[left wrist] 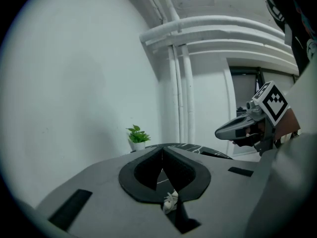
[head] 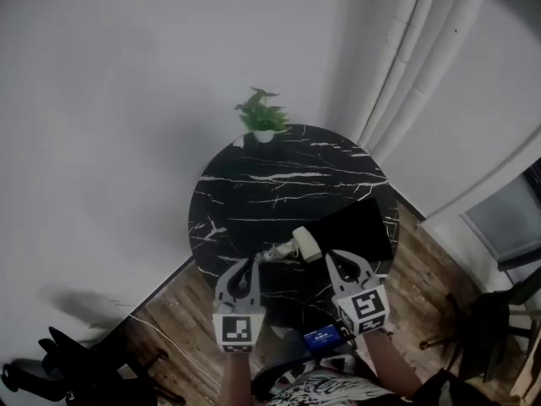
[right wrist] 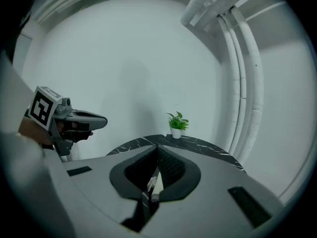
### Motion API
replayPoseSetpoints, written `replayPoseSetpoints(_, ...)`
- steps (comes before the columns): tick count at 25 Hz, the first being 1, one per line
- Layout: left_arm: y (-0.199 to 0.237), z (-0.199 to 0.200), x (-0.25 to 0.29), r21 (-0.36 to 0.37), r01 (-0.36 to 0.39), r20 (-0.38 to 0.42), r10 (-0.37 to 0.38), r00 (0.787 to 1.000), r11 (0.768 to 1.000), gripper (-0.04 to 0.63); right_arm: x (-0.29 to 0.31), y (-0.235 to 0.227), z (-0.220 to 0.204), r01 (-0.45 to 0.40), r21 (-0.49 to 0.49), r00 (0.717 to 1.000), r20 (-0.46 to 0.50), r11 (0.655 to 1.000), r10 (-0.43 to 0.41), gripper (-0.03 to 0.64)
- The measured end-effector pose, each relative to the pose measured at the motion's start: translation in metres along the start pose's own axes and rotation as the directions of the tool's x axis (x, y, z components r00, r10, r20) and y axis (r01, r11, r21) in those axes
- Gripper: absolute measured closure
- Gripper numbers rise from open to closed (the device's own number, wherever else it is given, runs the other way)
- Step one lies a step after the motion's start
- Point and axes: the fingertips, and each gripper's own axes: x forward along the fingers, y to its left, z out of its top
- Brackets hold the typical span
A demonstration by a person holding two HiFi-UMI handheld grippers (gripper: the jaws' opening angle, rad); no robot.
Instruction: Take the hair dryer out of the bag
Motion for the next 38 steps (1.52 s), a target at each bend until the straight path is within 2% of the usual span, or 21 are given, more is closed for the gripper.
replayPoseSetpoints(3,-0.005,0.007,-0.007,0.003,-0.038,0.009,0.037,0.999,0.999,0.580,-0.010,0.003,0.002,-0.025,0.014,1.000,0.001,1.000,0.025,0.598)
replayPoseSetpoints(7,-0.012,0.017,-0.016,-0.016,-0.076,0.012,0.076,0.997,0.997,0.580,-0.026,-0.007,0.003,-0.016,0.048,1.000,-0.002,0.999,0.016,0.598)
replayPoseSetpoints(13,-0.031,0.026,-0.034,0.029,-0.129,0.018,0.129,0.992,0.991,0.580,-0.049,-0.016,-0.005,-0.025,0.123,1.000,0.016,0.992,0.023,0.598)
replayPoseSetpoints(20,-0.042,0.030,-0.052,0.032,-0.189,0.051,0.187,0.981,0.982,0.580,-0.067,-0.018,-0.004,-0.045,0.104,0.997,0.059,0.994,0.039,0.598)
replayPoseSetpoints(30,-0.052,0.032,-0.051,0.035,-0.178,0.051,0.176,0.983,0.983,0.580,-0.075,-0.019,-0.002,-0.033,0.074,0.998,0.053,0.997,0.029,0.598)
replayPoseSetpoints(38,-0.064,0.033,-0.050,0.039,-0.158,0.052,0.155,0.986,0.987,0.580,-0.081,-0.027,-0.010,-0.025,0.089,0.999,0.043,0.996,0.022,0.600)
